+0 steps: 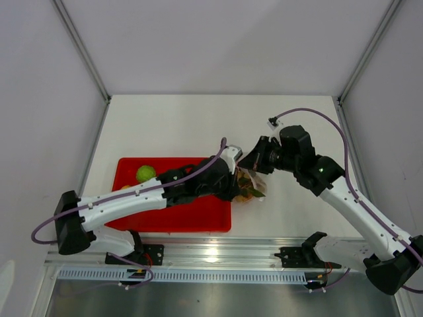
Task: Place the food in the zip-top bag and seal the zipper
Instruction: Place the fake fruit in the zipper food storage bag.
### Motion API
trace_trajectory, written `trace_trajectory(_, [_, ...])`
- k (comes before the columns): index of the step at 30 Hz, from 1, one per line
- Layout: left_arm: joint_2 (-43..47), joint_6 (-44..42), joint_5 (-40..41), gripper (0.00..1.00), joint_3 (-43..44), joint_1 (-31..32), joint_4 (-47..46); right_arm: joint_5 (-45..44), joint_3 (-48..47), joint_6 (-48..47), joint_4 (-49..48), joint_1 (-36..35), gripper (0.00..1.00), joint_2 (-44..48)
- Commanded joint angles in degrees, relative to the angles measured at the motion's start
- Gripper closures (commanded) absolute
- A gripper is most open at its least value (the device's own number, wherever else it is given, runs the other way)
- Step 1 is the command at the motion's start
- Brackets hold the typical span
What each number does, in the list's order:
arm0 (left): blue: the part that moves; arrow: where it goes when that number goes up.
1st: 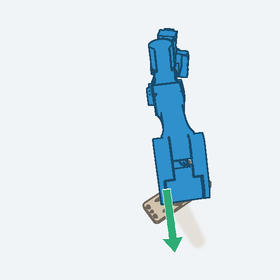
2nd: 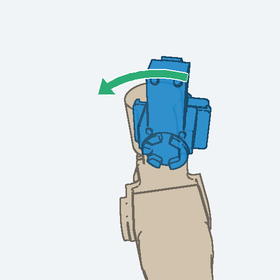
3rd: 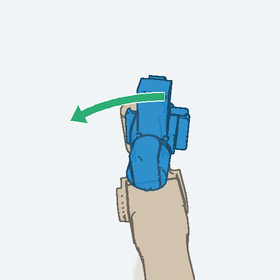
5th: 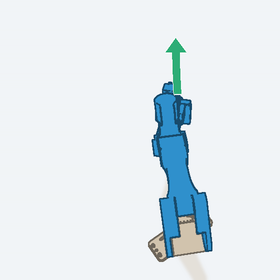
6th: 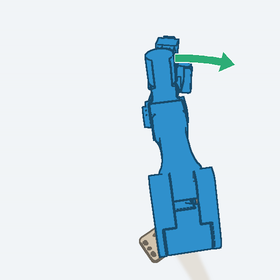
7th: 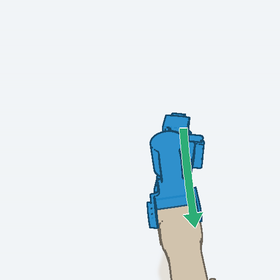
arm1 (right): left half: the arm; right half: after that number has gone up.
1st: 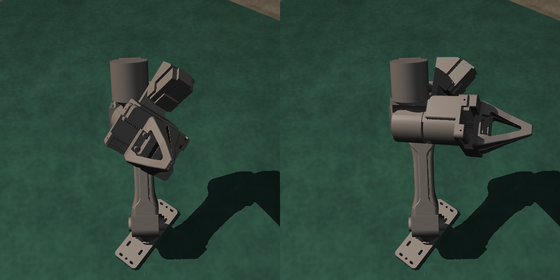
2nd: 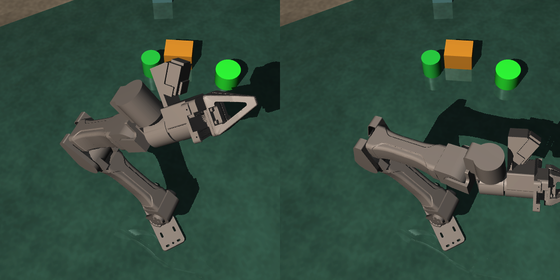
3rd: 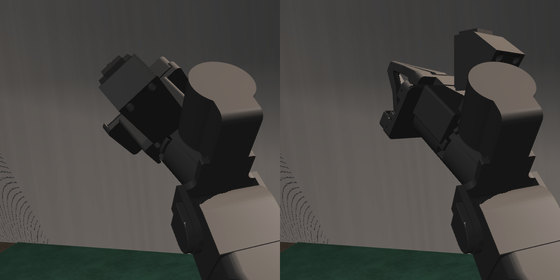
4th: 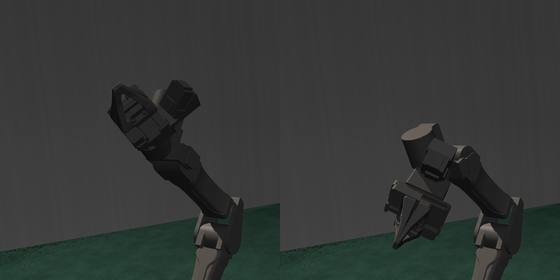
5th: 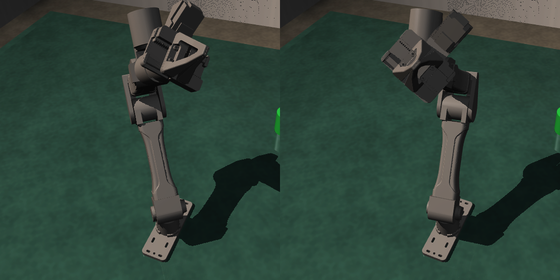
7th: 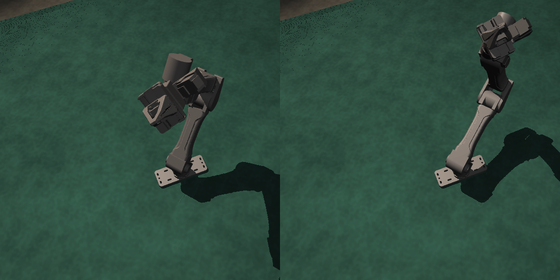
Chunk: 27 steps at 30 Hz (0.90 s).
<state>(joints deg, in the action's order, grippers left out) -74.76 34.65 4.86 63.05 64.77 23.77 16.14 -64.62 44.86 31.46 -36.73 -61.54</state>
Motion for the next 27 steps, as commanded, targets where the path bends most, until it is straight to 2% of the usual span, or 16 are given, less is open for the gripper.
trace_trajectory(1, [-6.24,1.38,4.89,0.99,7.07,0.27,2.22,-1.19,-2.09,3.04,-4.13,-0.62,1.0,1.6])
trace_trajectory(8, [-13.92,0.77,6.74,0.99,10.61,0.35,3.39,-4.36,-2.88,2.25,-2.03,-0.71,1.0,3.35])
trace_trajectory(13, [-9.45,0.77,9.37,0.99,4.73,1.23,-0.12,-5.42,-2.79,0.84,-0.44,-0.54,1.0,3.35])
trace_trajectory(16, [-3.83,0.33,11.13,0.78,0.68,1.76,-1.88,-5.59,-2.53,0.58,-0.52,-0.54,1.0,3.35])
trace_trajectory(17, [-2.07,0.07,12.26,0.58,-0.2,2.46,-3.36,-5.42,-2.62,0.4,-0.44,-0.45,1.0,3.27])
trace_trajectory(19, [3.11,-0.29,13.59,0.46,-4.06,3.08,-4.43,-5.07,-2.62,0.31,-0.44,-0.45,1.0,3.27])
trace_trajectory(20, [4.96,-0.03,14.46,0.33,-4.77,3.51,-4.52,-4.89,-2.7,0.14,-0.44,-0.45,1.0,3.27])
trace_trajectory(27, [18.59,-0.37,18.17,0.21,-12.33,3.43,-6.97,-3.58,-2.88,-0.3,-0.26,-0.18,1.0,3.79])
